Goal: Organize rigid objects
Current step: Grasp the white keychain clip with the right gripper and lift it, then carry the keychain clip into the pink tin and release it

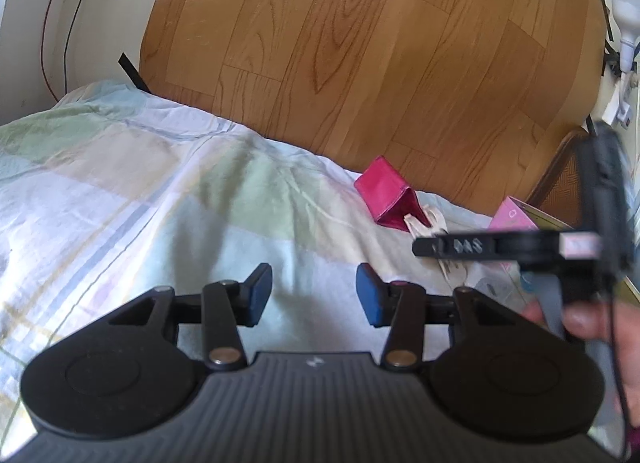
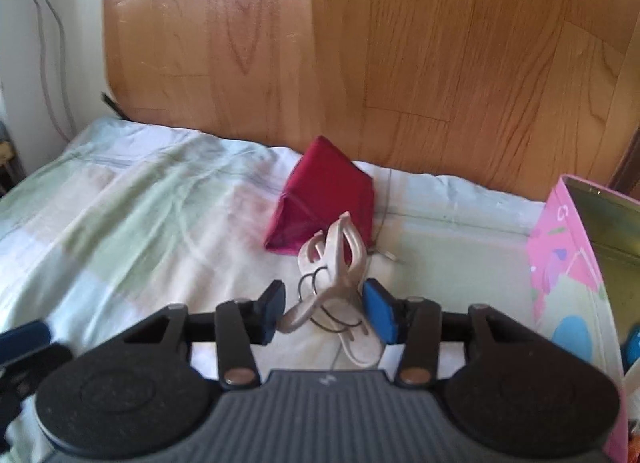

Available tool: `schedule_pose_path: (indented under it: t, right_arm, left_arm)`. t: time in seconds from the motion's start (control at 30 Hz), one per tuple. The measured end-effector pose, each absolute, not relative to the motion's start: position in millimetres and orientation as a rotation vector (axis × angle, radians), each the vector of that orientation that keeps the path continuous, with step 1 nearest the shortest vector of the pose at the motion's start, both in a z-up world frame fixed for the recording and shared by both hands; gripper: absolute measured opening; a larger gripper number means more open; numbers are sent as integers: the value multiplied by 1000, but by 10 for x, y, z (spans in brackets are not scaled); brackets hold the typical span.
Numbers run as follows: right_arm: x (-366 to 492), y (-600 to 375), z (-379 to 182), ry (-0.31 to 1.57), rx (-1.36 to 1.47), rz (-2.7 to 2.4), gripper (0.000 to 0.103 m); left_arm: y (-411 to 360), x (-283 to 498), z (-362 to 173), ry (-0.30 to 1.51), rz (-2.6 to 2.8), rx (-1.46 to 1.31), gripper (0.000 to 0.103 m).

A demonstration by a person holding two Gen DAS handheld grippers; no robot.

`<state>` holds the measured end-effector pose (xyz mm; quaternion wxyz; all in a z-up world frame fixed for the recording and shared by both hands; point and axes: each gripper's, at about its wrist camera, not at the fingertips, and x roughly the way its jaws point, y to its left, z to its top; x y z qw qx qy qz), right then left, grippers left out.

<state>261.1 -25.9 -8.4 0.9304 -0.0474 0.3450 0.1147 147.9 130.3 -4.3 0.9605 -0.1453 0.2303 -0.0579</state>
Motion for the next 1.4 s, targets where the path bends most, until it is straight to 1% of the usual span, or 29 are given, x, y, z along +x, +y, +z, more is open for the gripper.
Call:
schedule_pose_path:
  t: [0.03, 0.07, 0.13, 0.27, 0.3, 0.47, 0.53, 0.6, 0.63, 0.67, 0.7, 0.73, 0.77, 0.93, 1.03, 1.1, 1.17, 1.2, 1.27, 1.3, 1.33, 1.37, 1.4]
  right_arm:
    - [2504, -258, -85, 708, -113, 268, 42]
    - [2388, -259, -92, 714, -121, 306, 37]
    - [2081, -255, -91, 684, -182, 366, 37]
    - [1186, -451, -126, 600, -338, 447, 36]
    - [978, -523, -131, 575, -376, 442, 36]
    - [46, -946, -281, 419, -666, 257, 36]
    - [-167, -1159, -356, 404, -735, 141, 36]
    - [-273, -1376, -414, 425, -739, 59, 36]
    - [-310, -1478, -433, 442, -719, 30, 36]
    - [-344, -1569, -438, 461, -680, 16, 42]
    - [-384, -1648, -427, 460, -633, 9, 44]
    - [-422, -1709, -397, 459, -577, 9, 52]
    - [-445, -1761, -364, 462, -522, 19, 57]
    - [-564, -2187, -165, 487, -108, 176, 58]
    - [-633, -2412, -150, 498, 42, 229, 58]
    - [-731, -2534, -171, 500, 90, 227, 58]
    - [-750, -2585, -171, 500, 115, 234, 56]
    - [-763, -2568, -192, 499, 121, 244, 53]
    - [-763, -2531, -191, 501, 117, 273, 41]
    - [-765, -2507, -199, 502, 109, 277, 39]
    - [-771, -2473, -206, 504, 102, 272, 35]
    - [-753, -2446, -225, 508, 94, 264, 28]
    - [-734, -2421, -254, 514, 87, 252, 22]
  left_arm:
    - [1315, 1479, -46, 467, -119, -299, 49]
    - [1324, 1474, -45, 466, -124, -305, 49]
    - [1347, 1471, -44, 461, -136, -317, 49]
    - [1312, 1457, -44, 458, -171, -303, 49]
    - [1283, 1444, -39, 455, -180, -289, 51]
    - [1060, 1358, -12, 453, -234, -166, 52]
    - [931, 1314, -1, 465, -262, -129, 52]
    - [756, 1243, 18, 487, -325, -124, 52]
    - [650, 1195, 30, 495, -361, -127, 52]
    - [532, 1140, 44, 505, -403, -130, 52]
    - [382, 1081, 64, 519, -458, -129, 52]
    - [251, 1021, 79, 530, -502, -124, 52]
    - [92, 957, 104, 543, -552, -115, 52]
    - [-505, 721, 182, 632, -748, -80, 52]
    - [-697, 706, 153, 712, -794, -90, 52]
    - [-776, 746, 110, 780, -822, -132, 51]
    - [-874, 756, 78, 816, -845, -156, 50]
    - [-915, 751, 61, 825, -846, -156, 50]
    - [-998, 753, 29, 840, -846, -146, 50]
    - [-1024, 738, 24, 847, -844, -146, 48]
    - [-1057, 752, 3, 859, -845, -148, 44]
    - [-1086, 765, -11, 871, -847, -152, 42]
    - [-1099, 775, -30, 881, -850, -156, 36]
